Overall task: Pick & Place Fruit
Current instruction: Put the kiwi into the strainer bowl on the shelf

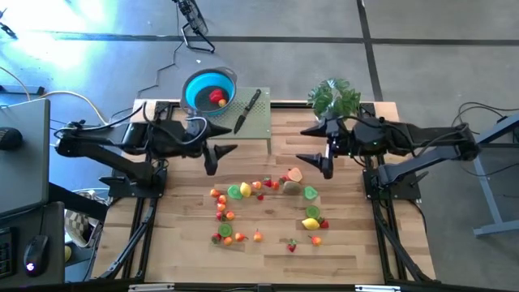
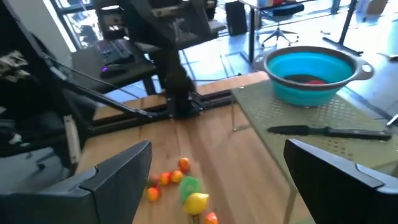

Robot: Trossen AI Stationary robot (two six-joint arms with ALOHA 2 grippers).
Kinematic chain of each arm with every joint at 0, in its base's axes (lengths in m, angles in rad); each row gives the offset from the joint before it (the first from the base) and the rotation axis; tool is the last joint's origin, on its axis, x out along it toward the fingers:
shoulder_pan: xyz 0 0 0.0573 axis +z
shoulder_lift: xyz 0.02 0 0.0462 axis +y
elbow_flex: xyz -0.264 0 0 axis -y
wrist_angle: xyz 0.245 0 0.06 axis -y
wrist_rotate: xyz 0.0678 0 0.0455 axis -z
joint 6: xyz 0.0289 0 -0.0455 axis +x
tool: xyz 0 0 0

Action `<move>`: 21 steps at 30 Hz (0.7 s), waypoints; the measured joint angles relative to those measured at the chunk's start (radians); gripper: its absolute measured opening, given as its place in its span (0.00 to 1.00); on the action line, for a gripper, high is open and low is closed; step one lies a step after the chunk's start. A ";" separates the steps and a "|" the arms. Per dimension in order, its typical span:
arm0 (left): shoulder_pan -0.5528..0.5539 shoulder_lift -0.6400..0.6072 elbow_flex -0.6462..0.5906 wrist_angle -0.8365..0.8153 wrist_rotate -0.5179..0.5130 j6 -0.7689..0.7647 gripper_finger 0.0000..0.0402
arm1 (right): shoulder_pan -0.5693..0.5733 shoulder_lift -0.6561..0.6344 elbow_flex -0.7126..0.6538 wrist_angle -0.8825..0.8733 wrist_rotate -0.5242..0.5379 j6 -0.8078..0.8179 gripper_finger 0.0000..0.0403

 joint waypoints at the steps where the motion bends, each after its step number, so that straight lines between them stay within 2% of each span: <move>1: -0.007 -0.001 -0.016 0.019 -0.001 0.010 0.62 | 0.009 -0.001 0.000 -0.008 0.000 0.011 0.89; 7: -0.035 -0.001 -0.096 0.154 -0.001 0.069 0.62 | 0.048 0.001 0.000 -0.038 -0.001 0.072 0.89; 16: -0.034 -0.011 -0.238 0.339 0.012 0.044 0.62 | 0.050 0.002 0.000 -0.083 -0.002 0.164 0.89; 21: -0.034 -0.024 -0.316 0.500 0.069 0.042 0.62 | 0.050 0.015 0.000 -0.085 0.000 0.170 0.89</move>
